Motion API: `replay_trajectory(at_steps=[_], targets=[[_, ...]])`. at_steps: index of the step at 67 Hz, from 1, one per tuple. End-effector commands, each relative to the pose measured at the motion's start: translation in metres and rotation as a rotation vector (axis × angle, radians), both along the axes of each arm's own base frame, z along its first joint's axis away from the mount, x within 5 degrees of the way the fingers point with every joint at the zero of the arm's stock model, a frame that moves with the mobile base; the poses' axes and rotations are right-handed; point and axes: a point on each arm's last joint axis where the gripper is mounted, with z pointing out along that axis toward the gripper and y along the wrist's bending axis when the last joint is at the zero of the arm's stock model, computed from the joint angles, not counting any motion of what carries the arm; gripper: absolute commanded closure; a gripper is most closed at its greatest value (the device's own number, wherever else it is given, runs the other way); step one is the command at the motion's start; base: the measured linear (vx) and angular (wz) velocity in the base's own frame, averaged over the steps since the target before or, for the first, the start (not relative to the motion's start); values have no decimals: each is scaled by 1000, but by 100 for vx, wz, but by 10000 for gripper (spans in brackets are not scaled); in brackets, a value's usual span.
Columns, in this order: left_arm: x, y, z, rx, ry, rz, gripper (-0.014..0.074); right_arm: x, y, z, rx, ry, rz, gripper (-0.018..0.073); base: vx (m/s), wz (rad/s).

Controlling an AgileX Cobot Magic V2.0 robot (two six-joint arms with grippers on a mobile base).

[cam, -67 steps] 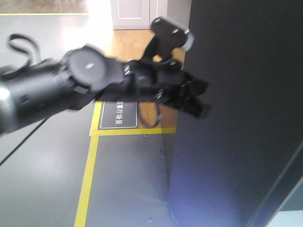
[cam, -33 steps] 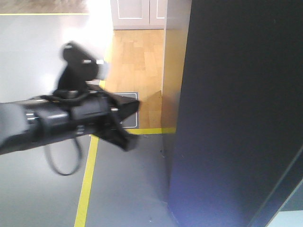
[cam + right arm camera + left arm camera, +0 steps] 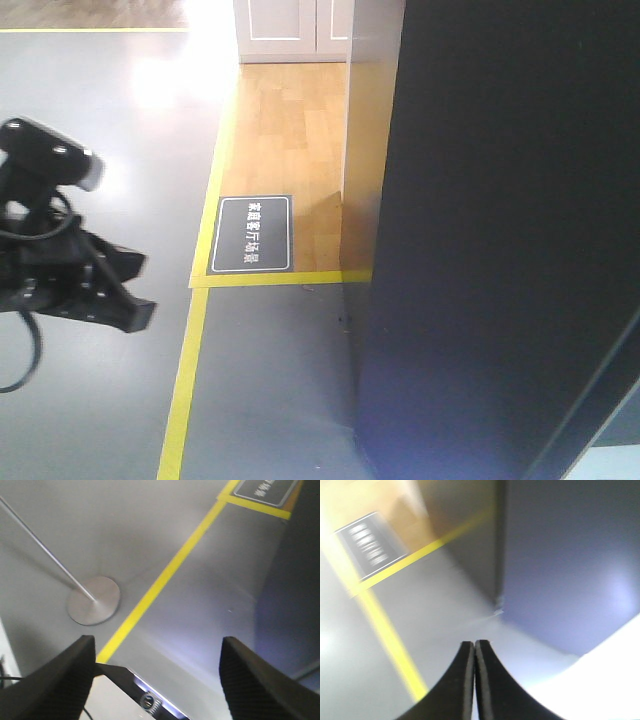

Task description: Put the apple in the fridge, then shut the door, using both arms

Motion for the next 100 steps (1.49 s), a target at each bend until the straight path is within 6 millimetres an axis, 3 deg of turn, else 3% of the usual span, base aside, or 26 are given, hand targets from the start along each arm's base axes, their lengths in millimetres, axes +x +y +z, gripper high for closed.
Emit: replay_trajectory(at_steps=[1,11,27,53,91,100], targets=[[-6,10,23,-31,-107,73,603,16,1,20,-13,-78,-23,109,0,0],[-11,13,29,-37,-131,89,603,35,1,32,-42,-129,-51,237,0,0],[-12,13,28,-36,-118,89,603,68,1,32,-62,-205,-129,578,0,0],[-12,13,28,-36,-118,89,603,113,-1,29,-125,-290,-239,565,0,0],[-12,13,29,-36,-120,89,603,157,-23,71,-307,-340,-528,564,0,0],[-12,13,29,-37,-121,89,603,167,-37,74,-328,-321,-621,562,0,0]])
